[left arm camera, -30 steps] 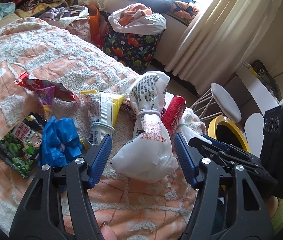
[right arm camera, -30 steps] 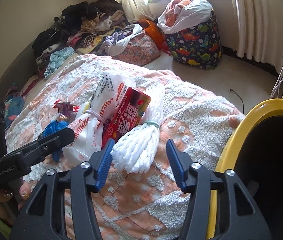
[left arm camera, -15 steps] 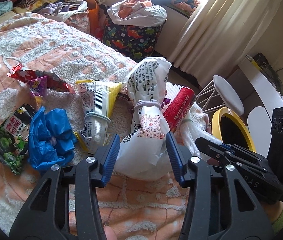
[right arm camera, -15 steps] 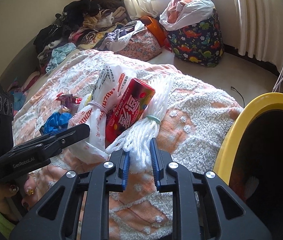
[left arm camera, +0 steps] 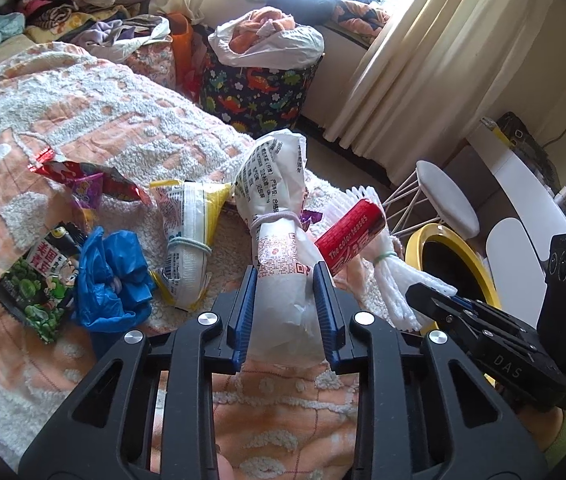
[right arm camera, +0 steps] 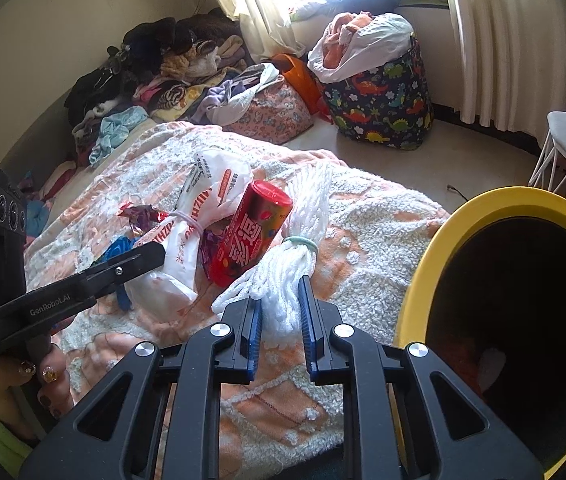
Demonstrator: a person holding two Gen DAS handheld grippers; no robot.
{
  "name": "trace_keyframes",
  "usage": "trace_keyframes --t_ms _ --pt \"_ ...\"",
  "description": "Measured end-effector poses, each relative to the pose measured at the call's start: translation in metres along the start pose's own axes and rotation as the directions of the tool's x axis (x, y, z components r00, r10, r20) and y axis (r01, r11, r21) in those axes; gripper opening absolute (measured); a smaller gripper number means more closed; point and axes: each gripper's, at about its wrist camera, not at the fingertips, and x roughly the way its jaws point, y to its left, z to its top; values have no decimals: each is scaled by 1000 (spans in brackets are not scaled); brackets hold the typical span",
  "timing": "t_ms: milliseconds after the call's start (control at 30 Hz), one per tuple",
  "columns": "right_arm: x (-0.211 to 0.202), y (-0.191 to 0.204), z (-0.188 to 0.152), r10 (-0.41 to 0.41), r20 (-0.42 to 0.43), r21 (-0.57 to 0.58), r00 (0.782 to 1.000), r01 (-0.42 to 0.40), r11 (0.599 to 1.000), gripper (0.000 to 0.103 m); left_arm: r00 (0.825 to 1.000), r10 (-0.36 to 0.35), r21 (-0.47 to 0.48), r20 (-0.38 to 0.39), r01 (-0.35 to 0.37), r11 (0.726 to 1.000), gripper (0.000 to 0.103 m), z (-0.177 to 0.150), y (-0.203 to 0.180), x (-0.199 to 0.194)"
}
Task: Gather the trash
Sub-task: 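Grasp the white printed plastic bag with the left gripper while the right gripper grasps the white rope bundle, then carry both items over the yellow bin and open both grippers to drop them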
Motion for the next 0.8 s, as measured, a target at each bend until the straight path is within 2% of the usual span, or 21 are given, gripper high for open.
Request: trace_keyframes --t_ms 800 --pt "-52 -17 -3 -20 118 34 993 16 999 17 995 -29 63 99 23 998 15 8 -33 -38"
